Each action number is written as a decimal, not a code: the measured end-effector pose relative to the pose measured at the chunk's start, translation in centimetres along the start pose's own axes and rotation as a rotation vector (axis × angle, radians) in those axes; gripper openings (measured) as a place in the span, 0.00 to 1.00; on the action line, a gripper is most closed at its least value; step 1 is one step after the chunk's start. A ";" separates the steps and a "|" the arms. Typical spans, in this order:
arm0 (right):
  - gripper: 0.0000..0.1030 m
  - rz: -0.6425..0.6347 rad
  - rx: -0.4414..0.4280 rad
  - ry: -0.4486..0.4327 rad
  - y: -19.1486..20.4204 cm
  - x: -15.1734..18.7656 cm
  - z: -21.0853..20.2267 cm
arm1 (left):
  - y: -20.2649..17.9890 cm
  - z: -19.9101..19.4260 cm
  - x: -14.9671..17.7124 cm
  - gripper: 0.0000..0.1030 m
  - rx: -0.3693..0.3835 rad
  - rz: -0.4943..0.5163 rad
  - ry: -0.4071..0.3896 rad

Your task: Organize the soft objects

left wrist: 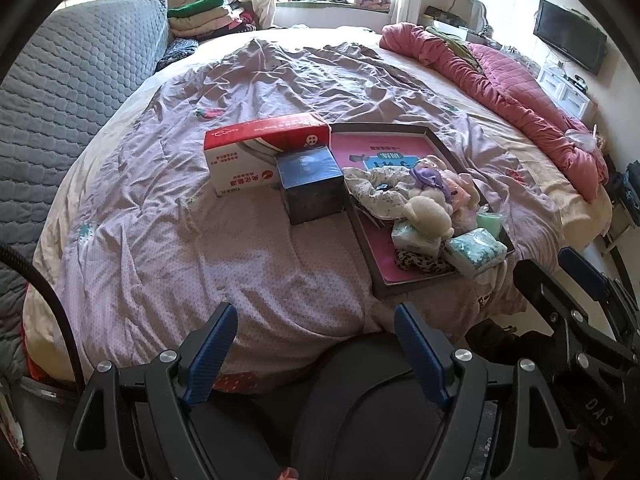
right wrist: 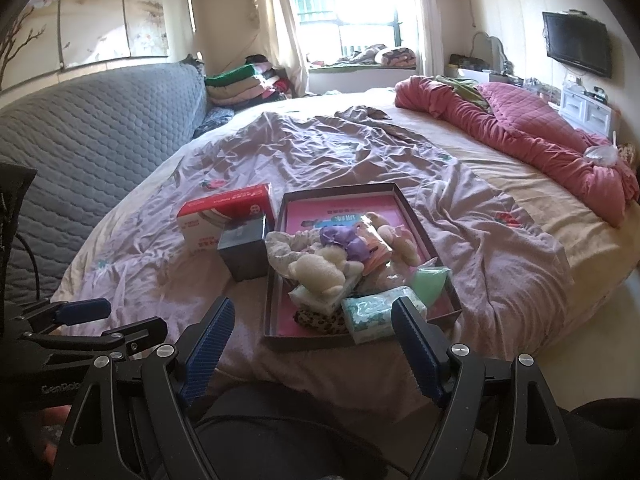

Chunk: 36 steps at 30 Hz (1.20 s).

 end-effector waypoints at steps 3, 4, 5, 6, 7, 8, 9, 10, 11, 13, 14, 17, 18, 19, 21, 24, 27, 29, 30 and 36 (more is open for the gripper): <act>0.79 -0.001 0.000 0.004 0.0 0.1 0.1 | 0.1 0.2 0.1 0.78 -0.001 -0.007 0.004; 0.79 0.000 0.000 0.006 0.0 0.2 0.1 | 0.1 0.3 0.1 0.78 -0.001 -0.009 0.006; 0.79 0.001 -0.002 0.007 0.0 0.1 0.1 | 0.1 0.3 0.1 0.78 -0.002 -0.011 0.007; 0.79 0.001 -0.003 0.007 0.1 0.1 0.1 | 0.1 0.4 0.1 0.78 -0.004 -0.009 0.007; 0.79 0.001 -0.005 0.010 0.1 0.2 0.2 | 0.2 0.4 0.1 0.78 -0.005 -0.009 0.008; 0.79 0.000 -0.007 0.009 0.2 0.2 0.2 | 0.2 0.4 0.1 0.78 -0.005 -0.009 0.007; 0.79 -0.004 -0.006 0.008 0.2 0.3 0.2 | 0.2 0.4 0.1 0.78 -0.004 -0.010 0.008; 0.79 -0.010 -0.005 0.009 0.3 0.3 0.2 | 0.2 0.4 0.1 0.78 -0.004 -0.010 0.007; 0.79 -0.011 -0.006 0.009 0.3 0.4 0.2 | 0.2 0.4 0.1 0.78 -0.005 -0.008 0.006; 0.79 -0.009 -0.007 0.010 0.3 0.4 0.3 | 0.2 0.4 0.1 0.78 -0.004 -0.010 0.008; 0.79 -0.009 -0.006 0.011 0.3 0.4 0.3 | 0.2 0.4 0.1 0.78 -0.005 -0.010 0.009; 0.79 -0.007 -0.005 0.012 0.3 0.4 0.4 | 0.2 0.5 0.2 0.78 -0.004 -0.013 0.015; 0.79 -0.006 -0.004 0.011 0.3 0.4 0.4 | 0.3 0.5 0.2 0.78 -0.007 -0.013 0.015; 0.79 -0.005 -0.003 0.009 0.2 0.4 0.4 | 0.3 0.6 0.2 0.78 -0.007 -0.014 0.016; 0.79 -0.005 -0.002 0.008 0.2 0.4 0.4 | 0.4 0.6 0.1 0.78 -0.008 -0.014 0.015; 0.79 -0.004 -0.002 0.010 0.2 0.4 0.4 | 0.5 0.7 0.1 0.78 -0.010 -0.016 0.014; 0.79 -0.004 -0.001 0.010 0.1 0.4 0.4 | 0.6 0.8 0.2 0.78 -0.012 -0.019 0.017; 0.79 -0.005 0.003 0.007 0.1 0.4 0.3 | 0.7 0.9 0.2 0.78 -0.021 -0.017 0.023; 0.79 -0.005 0.002 0.006 0.1 0.4 0.3 | 0.7 1.1 0.3 0.78 -0.025 -0.019 0.029; 0.79 -0.005 0.006 0.007 0.0 0.4 0.3 | 0.9 1.3 0.5 0.78 -0.026 -0.024 0.033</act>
Point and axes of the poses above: each gripper's, at about its wrist camera, not at the fingertips, and z roughly the way its jaws point, y to its left, x to its underside, the point moved 8 cm from there along z, roughly the way its jaws point, and after that the axes turned 13 degrees about z, right-handed, at the moved point
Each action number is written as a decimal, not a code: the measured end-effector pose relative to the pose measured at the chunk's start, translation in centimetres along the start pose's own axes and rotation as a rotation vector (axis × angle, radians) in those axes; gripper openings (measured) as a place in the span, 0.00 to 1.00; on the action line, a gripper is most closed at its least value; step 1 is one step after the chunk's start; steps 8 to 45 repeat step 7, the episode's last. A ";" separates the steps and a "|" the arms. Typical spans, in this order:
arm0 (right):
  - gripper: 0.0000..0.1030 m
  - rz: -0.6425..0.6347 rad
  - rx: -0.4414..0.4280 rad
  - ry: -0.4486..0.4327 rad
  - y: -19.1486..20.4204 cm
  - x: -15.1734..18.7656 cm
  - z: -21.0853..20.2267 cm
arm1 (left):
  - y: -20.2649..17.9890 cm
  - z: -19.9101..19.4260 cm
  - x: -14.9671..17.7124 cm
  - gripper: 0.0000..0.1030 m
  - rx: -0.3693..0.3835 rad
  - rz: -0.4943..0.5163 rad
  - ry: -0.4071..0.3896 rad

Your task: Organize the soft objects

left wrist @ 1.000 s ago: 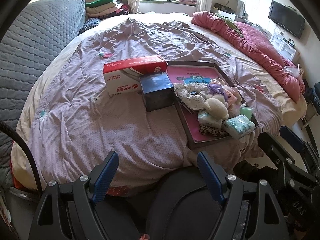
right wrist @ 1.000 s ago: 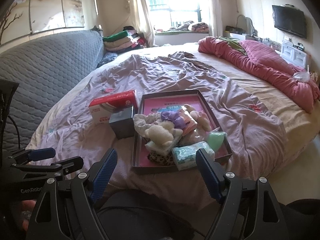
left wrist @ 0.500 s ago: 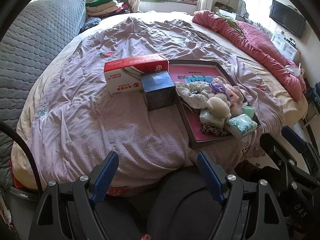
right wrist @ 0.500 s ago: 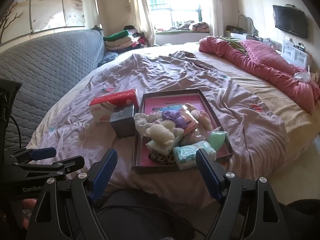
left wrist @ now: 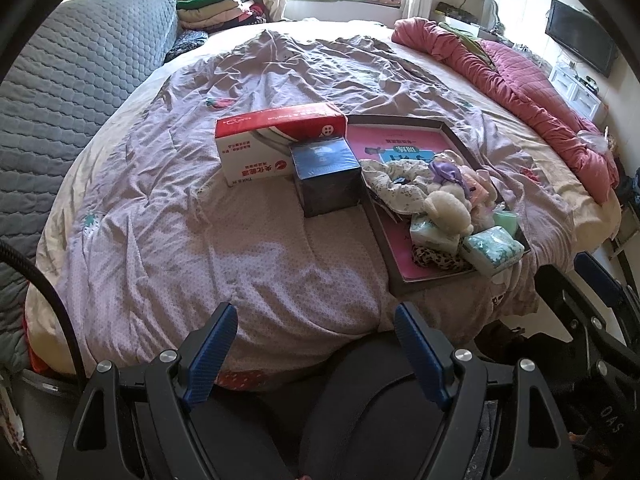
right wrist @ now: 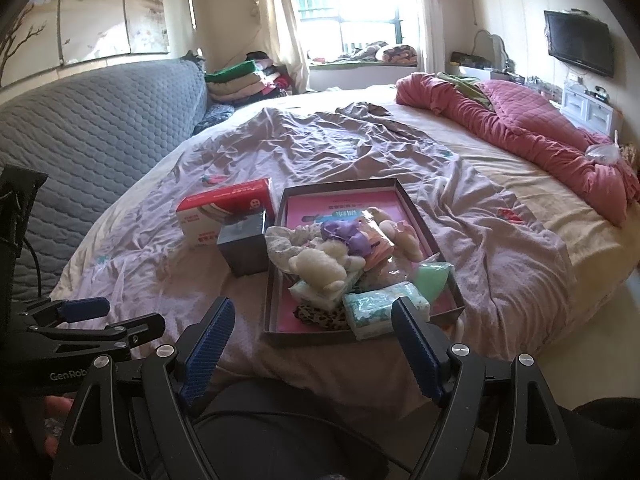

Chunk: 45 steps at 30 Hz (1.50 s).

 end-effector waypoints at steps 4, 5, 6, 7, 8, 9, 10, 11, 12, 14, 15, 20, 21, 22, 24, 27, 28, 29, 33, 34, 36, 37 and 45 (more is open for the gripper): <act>0.79 -0.016 0.014 -0.027 -0.1 -0.2 -0.3 | 0.2 0.2 0.0 0.78 -0.016 0.003 -0.006; 0.79 -0.019 0.015 -0.035 -0.2 -0.3 -0.2 | 0.4 0.2 -0.1 0.78 -0.017 0.004 -0.013; 0.79 -0.022 0.017 -0.040 -0.4 -0.4 -0.2 | 0.6 0.3 -0.2 0.78 -0.013 0.002 -0.026; 0.79 -0.024 0.018 -0.044 -0.5 -0.5 0.0 | 1.1 0.6 -0.4 0.78 -0.003 -0.010 -0.035; 0.79 -0.024 0.018 -0.044 -0.5 -0.5 0.0 | 1.1 0.6 -0.4 0.78 -0.003 -0.010 -0.035; 0.79 -0.024 0.018 -0.044 -0.5 -0.5 0.0 | 1.1 0.6 -0.4 0.78 -0.003 -0.010 -0.035; 0.79 -0.024 0.018 -0.044 -0.5 -0.5 0.0 | 1.1 0.6 -0.4 0.78 -0.003 -0.010 -0.035; 0.79 -0.024 0.018 -0.044 -0.5 -0.5 0.0 | 1.1 0.6 -0.4 0.78 -0.003 -0.010 -0.035; 0.79 -0.024 0.018 -0.044 -0.5 -0.5 0.0 | 1.1 0.6 -0.4 0.78 -0.003 -0.010 -0.035; 0.79 -0.024 0.018 -0.044 -0.5 -0.5 0.0 | 1.1 0.6 -0.4 0.78 -0.003 -0.010 -0.035; 0.79 -0.024 0.018 -0.044 -0.5 -0.5 0.0 | 1.1 0.6 -0.4 0.78 -0.003 -0.010 -0.035; 0.79 -0.024 0.018 -0.044 -0.5 -0.5 0.0 | 1.1 0.6 -0.4 0.78 -0.003 -0.010 -0.035; 0.79 -0.024 0.018 -0.044 -0.5 -0.5 0.0 | 1.1 0.6 -0.4 0.78 -0.003 -0.010 -0.035; 0.79 -0.024 0.018 -0.044 -0.5 -0.5 0.0 | 1.1 0.6 -0.4 0.78 -0.003 -0.010 -0.035; 0.79 -0.024 0.018 -0.044 -0.5 -0.5 0.0 | 1.1 0.6 -0.4 0.78 -0.003 -0.010 -0.035; 0.79 -0.024 0.018 -0.044 -0.5 -0.5 0.0 | 1.1 0.6 -0.4 0.78 -0.003 -0.010 -0.035; 0.79 -0.024 0.018 -0.044 -0.5 -0.5 0.0 | 1.1 0.6 -0.4 0.78 -0.003 -0.010 -0.035; 0.79 -0.024 0.018 -0.044 -0.5 -0.5 0.0 | 1.1 0.6 -0.4 0.78 -0.003 -0.010 -0.035; 0.79 -0.024 0.018 -0.044 -0.5 -0.5 0.0 | 1.1 0.6 -0.4 0.78 -0.003 -0.010 -0.035; 0.79 -0.024 0.018 -0.044 -0.5 -0.5 0.0 | 1.1 0.6 -0.4 0.78 -0.003 -0.010 -0.035; 0.79 -0.024 0.018 -0.044 -0.5 -0.5 0.0 | 1.1 0.6 -0.4 0.78 -0.003 -0.010 -0.035; 0.79 -0.024 0.018 -0.044 -0.5 -0.5 0.0 | 1.1 0.6 -0.4 0.78 -0.003 -0.010 -0.035; 0.79 -0.024 0.018 -0.044 -0.5 -0.5 0.0 | 1.1 0.6 -0.4 0.78 -0.003 -0.010 -0.035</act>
Point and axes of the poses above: each gripper's, at about its wrist camera, not at the fingertips, and z roughly the way its jaws point, y to its left, x to its underside, the point moved 8 cm from there along z, roughly the way its jaws point, and after that the axes turned 13 degrees about z, right-handed, at the moved point
